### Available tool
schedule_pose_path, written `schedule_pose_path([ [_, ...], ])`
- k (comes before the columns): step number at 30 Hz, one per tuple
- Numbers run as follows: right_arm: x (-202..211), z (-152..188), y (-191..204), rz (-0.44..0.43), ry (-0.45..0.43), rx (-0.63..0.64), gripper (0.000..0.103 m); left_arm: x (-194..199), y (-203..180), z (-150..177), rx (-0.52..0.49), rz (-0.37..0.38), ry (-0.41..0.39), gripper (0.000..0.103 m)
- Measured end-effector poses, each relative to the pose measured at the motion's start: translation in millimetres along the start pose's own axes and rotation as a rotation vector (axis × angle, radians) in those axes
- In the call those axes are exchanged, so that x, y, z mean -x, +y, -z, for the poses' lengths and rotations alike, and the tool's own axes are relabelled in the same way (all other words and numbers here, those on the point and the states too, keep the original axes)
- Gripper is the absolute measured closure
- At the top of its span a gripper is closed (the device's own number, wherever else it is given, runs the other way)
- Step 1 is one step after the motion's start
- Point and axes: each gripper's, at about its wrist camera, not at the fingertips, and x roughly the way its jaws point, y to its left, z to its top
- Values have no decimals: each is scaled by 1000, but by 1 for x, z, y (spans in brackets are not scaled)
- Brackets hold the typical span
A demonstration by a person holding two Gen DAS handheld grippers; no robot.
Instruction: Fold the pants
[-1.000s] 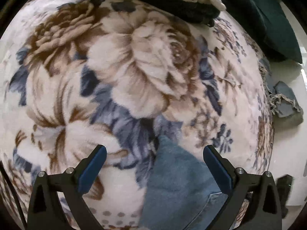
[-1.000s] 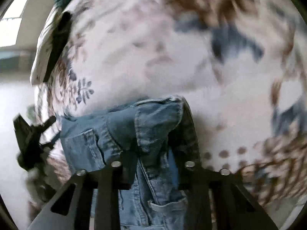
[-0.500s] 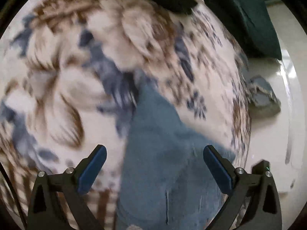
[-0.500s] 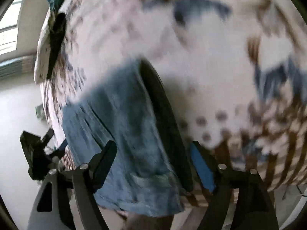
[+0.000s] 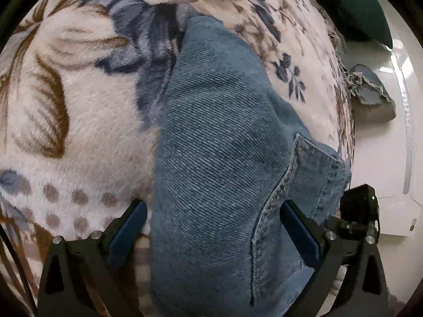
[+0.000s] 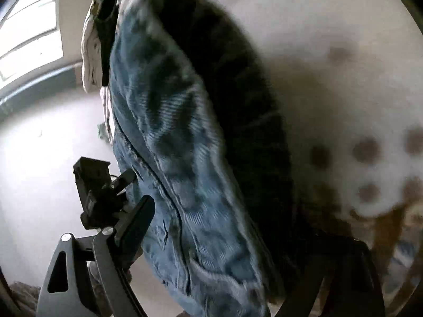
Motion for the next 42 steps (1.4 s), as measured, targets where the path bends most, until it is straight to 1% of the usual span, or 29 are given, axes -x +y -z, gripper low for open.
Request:
schedule_pose_path([
  [2,-2,-1,8,-41,-6,21,14,0,2,-1,1,4,8,0],
  [3,-5,-1,16,-30,-2,57,21,2,4,1,3,10,8,0],
  [4,-7,1,23,7,-12,95,39,3,5,1,4,21,4,4],
  [5,-8,4,27,44,-16,119,51,6,3,1,-7,47,-7,13],
  [6,-10,5,30,52,-25,126,57,9,3,4,-22,58,-18,28],
  [7,-9,8,32,66,-44,124,59,13,1,6,-41,52,-27,40],
  [8,-10,12,38,88,-60,138,61,16,0,7,-51,67,-29,47],
  [9,-11,14,44,105,-71,154,62,21,-1,9,-54,77,-39,59],
  [10,-11,19,52,120,-86,162,63,27,-4,11,-57,83,-48,64],
  [12,-10,26,65,126,-104,179,65,42,-18,15,-98,68,-60,68],
  [13,-9,30,73,126,-109,186,66,49,-23,16,-106,81,-65,70],
  [15,-5,34,83,113,-125,184,66,64,-31,16,-116,75,-81,70],
  [16,-5,36,88,99,-126,181,66,74,-35,16,-115,85,-86,71],
  [19,2,40,112,82,-133,185,66,101,-48,11,-122,69,-106,70],
  [21,6,39,138,72,-135,186,66,126,-59,6,-114,60,-125,70],
  [22,6,38,151,67,-130,190,66,139,-55,5,-112,59,-134,71],
  [26,7,22,217,67,-124,240,66,193,-67,-19,-98,46,-185,70],
  [30,-3,-15,292,60,-136,282,66,243,-72,-68,-96,56,-238,70],
  [33,-17,-53,343,48,-161,298,66,276,-71,-122,-108,71,-273,70],
  [36,-40,-101,389,38,-191,310,66,306,-62,-194,-140,80,-294,70],
  [38,-60,-136,412,29,-206,309,66,314,-55,-236,-156,83,-299,70],
  [39,-68,-161,421,22,-213,308,66,317,-49,-265,-167,81,-300,70],
  [40,-81,-183,429,16,-215,307,66,318,-45,-282,-171,81,-301,70],
  [41,-96,-204,435,16,-218,304,66,317,-36,-311,-173,84,-296,70],
  [42,-105,-216,436,12,-218,301,66,315,-31,-325,-174,87,-291,70],
])
